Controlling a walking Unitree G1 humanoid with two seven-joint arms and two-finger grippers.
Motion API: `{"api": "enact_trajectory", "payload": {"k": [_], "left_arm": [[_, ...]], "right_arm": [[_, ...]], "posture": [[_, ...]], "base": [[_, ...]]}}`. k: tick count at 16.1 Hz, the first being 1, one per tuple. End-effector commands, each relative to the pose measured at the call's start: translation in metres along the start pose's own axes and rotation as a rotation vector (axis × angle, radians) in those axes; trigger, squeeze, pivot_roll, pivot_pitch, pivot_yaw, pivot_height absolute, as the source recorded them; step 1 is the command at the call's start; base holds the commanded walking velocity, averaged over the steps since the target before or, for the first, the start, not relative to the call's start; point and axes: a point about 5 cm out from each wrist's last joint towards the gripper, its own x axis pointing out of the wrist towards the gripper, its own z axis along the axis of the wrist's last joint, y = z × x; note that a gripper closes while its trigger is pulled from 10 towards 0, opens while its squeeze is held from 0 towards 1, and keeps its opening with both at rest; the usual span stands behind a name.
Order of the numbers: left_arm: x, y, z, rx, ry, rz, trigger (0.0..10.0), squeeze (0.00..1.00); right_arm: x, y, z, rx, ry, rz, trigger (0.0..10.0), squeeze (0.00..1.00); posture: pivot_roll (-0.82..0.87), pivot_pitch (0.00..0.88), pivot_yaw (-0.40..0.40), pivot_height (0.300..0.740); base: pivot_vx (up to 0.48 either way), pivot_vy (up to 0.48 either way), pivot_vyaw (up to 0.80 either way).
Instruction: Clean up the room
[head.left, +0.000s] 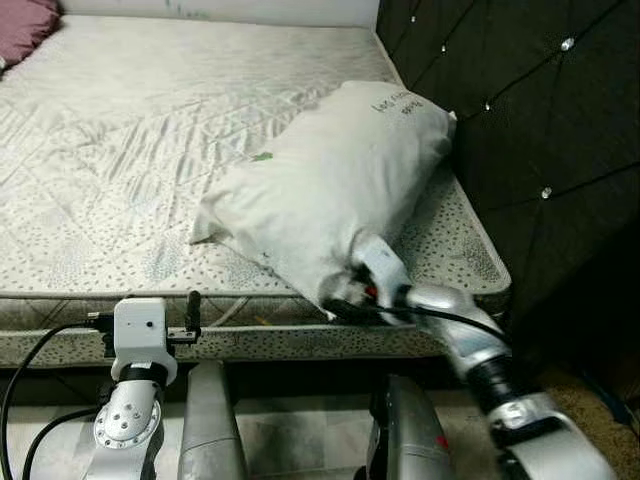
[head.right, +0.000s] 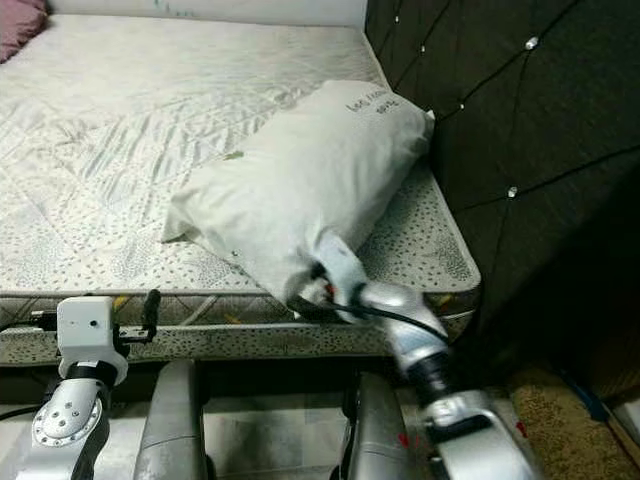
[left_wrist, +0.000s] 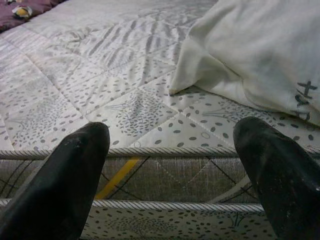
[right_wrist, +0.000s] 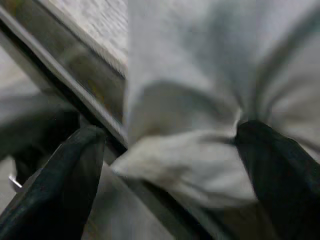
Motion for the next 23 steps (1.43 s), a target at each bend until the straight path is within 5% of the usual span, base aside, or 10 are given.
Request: {"api": "enact_trajectory", "payload": {"k": [1, 7, 10, 12, 15, 19, 20, 23], "left_arm": [[0.004, -0.002, 0.005, 0.005, -0.022, -0.009, 10.0, 0.0], [0.002, 0.0, 0.005, 0.012, -0.018, -0.021, 10.0, 0.0], [0.002, 0.001, 0.004, 0.013, -0.013, -0.019, 10.0, 0.0], [0.004, -0.003, 0.005, 0.008, -0.015, -0.028, 10.0, 0.0], [0.004, -0.005, 0.006, 0.006, -0.018, -0.036, 10.0, 0.0], [0.004, -0.004, 0.006, 0.007, -0.015, -0.032, 10.0, 0.0], [0.004, -0.005, 0.006, 0.004, -0.016, -0.034, 10.0, 0.0], [0.004, -0.007, 0.006, -0.004, -0.018, -0.035, 10.0, 0.0]], "right_arm": [[0.0, -0.015, 0.003, -0.028, 0.017, -0.104, 10.0, 0.0], [-0.006, -0.027, 0.008, -0.022, -0.008, -0.103, 10.0, 0.0], [-0.02, -0.057, 0.007, -0.03, 0.01, -0.306, 10.0, 0.0], [-0.021, -0.064, 0.018, 0.07, -0.064, -0.409, 10.0, 0.0], [0.004, -0.032, 0.043, 0.28, -0.26, -0.407, 10.0, 0.0], [0.025, 0.004, 0.055, 0.412, -0.301, -0.373, 10.0, 0.0], [0.029, 0.015, 0.059, 0.423, -0.325, -0.323, 0.0, 0.0], [0.029, 0.025, 0.058, 0.436, -0.323, -0.33, 0.0, 0.0]], "posture": [[0.13, 0.0, -0.063, 0.529], [0.14, 0.0, -0.055, 0.529], [0.13, 0.0, -0.051, 0.529], [0.13, 0.0, -0.05, 0.529], [0.13, 0.0, -0.047, 0.529], [0.13, 0.0, -0.047, 0.529], [0.13, 0.0, -0.052, 0.529], [0.13, 0.0, -0.054, 0.529]], "base": [[0.0, 0.0, 0.0], [0.0, 0.0, 0.0], [0.0, 0.0, 0.0], [0.0, 0.0, 0.0], [0.0, 0.0, 0.0], [0.0, 0.0, 0.0], [0.0, 0.0, 0.0], [0.0, 0.0, 0.0]]}}
